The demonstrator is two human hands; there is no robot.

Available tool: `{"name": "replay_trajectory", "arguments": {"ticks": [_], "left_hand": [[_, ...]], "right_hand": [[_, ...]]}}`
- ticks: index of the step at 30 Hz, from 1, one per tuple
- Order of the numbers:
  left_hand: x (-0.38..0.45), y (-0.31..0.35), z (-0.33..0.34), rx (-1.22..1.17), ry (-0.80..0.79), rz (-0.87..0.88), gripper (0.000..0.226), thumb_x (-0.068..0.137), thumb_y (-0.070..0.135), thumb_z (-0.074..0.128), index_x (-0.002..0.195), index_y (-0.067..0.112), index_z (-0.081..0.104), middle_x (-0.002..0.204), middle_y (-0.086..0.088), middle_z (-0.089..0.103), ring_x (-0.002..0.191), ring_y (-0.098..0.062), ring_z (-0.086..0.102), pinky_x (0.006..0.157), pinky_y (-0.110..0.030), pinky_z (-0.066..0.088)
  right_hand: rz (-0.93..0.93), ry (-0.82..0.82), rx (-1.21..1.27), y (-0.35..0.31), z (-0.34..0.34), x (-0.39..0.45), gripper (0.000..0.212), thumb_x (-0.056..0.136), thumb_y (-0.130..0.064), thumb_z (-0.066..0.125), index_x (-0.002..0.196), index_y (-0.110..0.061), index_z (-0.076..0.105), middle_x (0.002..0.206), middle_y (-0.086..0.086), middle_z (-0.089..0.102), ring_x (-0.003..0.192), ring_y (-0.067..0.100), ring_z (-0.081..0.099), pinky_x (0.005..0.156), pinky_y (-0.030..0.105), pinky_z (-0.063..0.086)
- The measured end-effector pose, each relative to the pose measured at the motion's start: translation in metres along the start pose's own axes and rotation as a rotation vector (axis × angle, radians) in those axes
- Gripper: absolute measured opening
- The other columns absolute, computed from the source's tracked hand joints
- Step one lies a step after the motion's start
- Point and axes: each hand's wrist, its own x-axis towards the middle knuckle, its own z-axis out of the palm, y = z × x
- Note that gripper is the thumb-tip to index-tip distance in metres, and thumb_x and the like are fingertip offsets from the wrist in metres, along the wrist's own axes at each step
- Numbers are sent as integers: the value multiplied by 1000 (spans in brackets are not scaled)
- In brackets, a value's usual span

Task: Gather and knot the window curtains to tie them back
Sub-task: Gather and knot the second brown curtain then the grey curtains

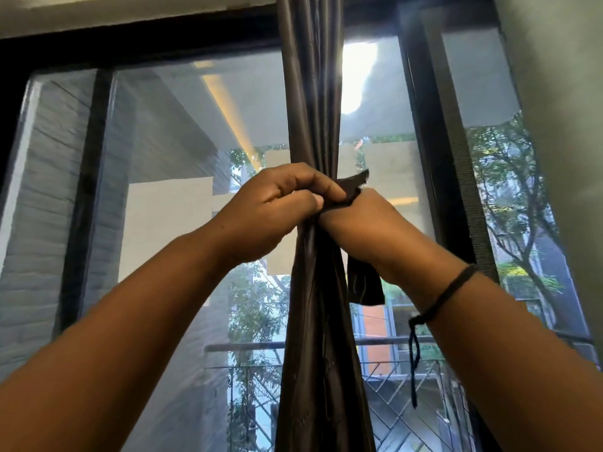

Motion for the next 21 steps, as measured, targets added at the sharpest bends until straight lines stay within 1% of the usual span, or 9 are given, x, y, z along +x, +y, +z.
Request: {"name": "replay_trajectory", "arguments": {"ticks": [4, 6, 9, 11, 13, 14, 16, 18, 21], "left_hand": [[1, -3, -4, 252, 2, 75, 30, 82, 12, 51, 103, 23, 69, 101, 9, 66, 94, -2, 60, 76, -12, 44], [1, -3, -4, 304, 8, 108, 24, 86, 10, 62, 107, 18, 70, 99, 9, 65, 91, -1, 59, 69, -2, 36], [-3, -5, -2, 319, 5, 126, 29, 82, 10, 70, 111, 16, 68, 101, 12, 61, 94, 2, 57, 74, -1, 36], [-5, -7, 0, 340, -10, 133, 39, 77, 26, 74, 115, 21, 65, 104, 14, 59, 98, 2, 55, 80, -5, 38], [-7, -8, 6, 385, -1, 162, 45, 73, 41, 69, 115, 27, 61, 105, 14, 57, 100, -2, 54, 85, -12, 42], [-7, -7, 10, 393, 24, 192, 43, 73, 38, 66, 114, 26, 61, 106, 13, 56, 99, -5, 55, 86, -13, 42], [-5, -4, 20, 354, 130, 236, 28, 76, 18, 62, 104, 18, 65, 100, 12, 56, 92, 0, 55, 81, -5, 40], [-7, 0, 25, 296, 264, 199, 19, 75, 11, 56, 82, 28, 58, 83, 21, 53, 79, 16, 53, 68, 2, 36], [-11, -4, 26, 75, 363, 127, 10, 78, 17, 54, 76, 25, 59, 74, 13, 60, 69, 6, 57, 62, -12, 43]], "right_hand": [[160, -82, 58, -11, -19, -8, 11, 82, -5, 50, 74, -9, 55, 54, 5, 48, 42, 17, 47, 49, 25, 38], [179, -96, 9, -16, -28, -12, 12, 85, -5, 47, 76, -5, 56, 53, 8, 51, 37, 17, 49, 49, 27, 42], [189, -77, -111, -23, -36, -20, 17, 85, -17, 50, 83, -4, 61, 69, 11, 67, 45, 22, 57, 50, 30, 48], [113, -8, -296, -29, -39, -28, 21, 83, -27, 51, 84, -10, 64, 75, 10, 68, 56, 27, 61, 54, 32, 50], [-47, 70, -591, -38, -36, -38, 19, 84, -32, 49, 78, -16, 58, 66, 3, 57, 57, 20, 52, 50, 24, 36], [-122, 101, -672, -44, -33, -42, 19, 84, -33, 49, 73, -18, 53, 63, 0, 49, 56, 16, 45, 48, 23, 28], [-235, 135, -710, -54, -24, -45, 25, 83, -33, 49, 64, -19, 44, 61, -3, 41, 56, 16, 41, 48, 22, 24], [-294, 130, -710, -60, -21, -41, 28, 84, -37, 47, 65, -17, 49, 61, -3, 44, 62, 21, 49, 51, 24, 31], [-280, 82, -476, -65, -32, -38, 49, 87, -53, 45, 64, -13, 63, 54, 0, 51, 56, 17, 53, 53, 26, 33]]}}
